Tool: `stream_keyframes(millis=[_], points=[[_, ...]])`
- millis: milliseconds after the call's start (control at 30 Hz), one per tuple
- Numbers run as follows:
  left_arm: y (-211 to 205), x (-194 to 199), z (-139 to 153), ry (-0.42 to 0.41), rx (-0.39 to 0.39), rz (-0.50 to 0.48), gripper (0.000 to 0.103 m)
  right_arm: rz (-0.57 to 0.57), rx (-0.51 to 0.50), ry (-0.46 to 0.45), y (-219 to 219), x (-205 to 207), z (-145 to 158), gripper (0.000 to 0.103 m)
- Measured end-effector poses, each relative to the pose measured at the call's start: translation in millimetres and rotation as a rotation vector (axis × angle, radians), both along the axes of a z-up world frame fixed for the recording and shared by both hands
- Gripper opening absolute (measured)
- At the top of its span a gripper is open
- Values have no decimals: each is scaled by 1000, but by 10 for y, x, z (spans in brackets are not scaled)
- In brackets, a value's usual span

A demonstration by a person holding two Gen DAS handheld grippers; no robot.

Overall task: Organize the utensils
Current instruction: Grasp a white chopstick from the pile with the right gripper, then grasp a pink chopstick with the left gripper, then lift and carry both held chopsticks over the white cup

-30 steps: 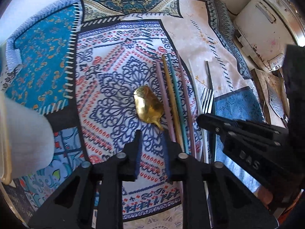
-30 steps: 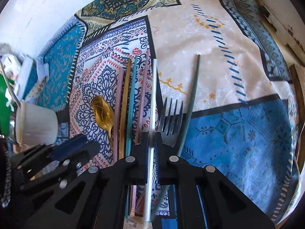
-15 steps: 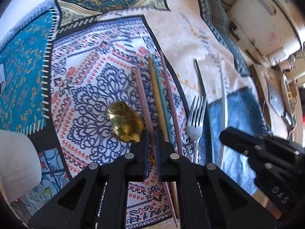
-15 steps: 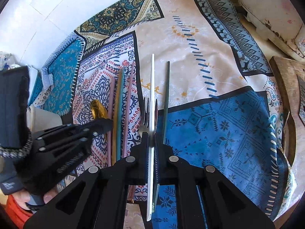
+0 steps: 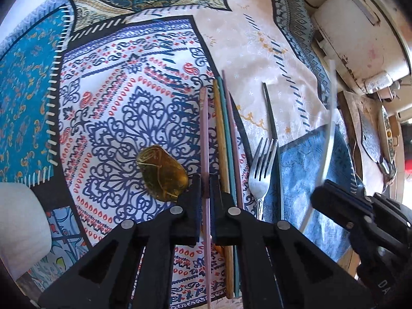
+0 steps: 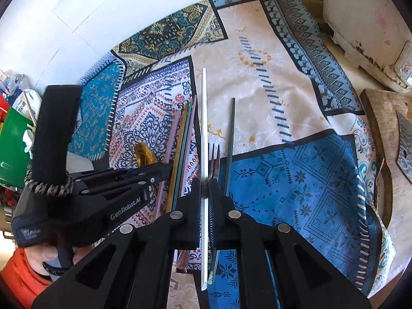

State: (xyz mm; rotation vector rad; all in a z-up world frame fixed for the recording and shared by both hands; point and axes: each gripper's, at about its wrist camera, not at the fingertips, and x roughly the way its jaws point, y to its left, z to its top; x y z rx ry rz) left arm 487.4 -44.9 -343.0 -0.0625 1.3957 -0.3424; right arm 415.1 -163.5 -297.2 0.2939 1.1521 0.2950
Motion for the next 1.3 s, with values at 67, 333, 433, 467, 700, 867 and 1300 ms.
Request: stream_keyframes(millis=[67,333,433,467,700,867,1300], points=[[26,-21,64,-17,-6,8,4,-1,-3,-15,-13,-20,54,5],[102,-351,569,-186,-5,-7,4,-24,-3,-67,-66,-98,297,5],[184,-455,773,-244,-9,3,4,-21,-3,-96,-51,-123,419,5],[214,-488,855,-271,-8,9,4,-21,-6,-105,-41,-126,451,5],[402,-666,1303,-419,-14,55,4,-6,-7,-176,69,-169,702,5],[576,-747,1581,-501,-27,99,4,14,-6,-221,198,-215,848,5],[1173,-878,2143,-672,-37,233,4,89,14,-349,578,-231,1356,5]])
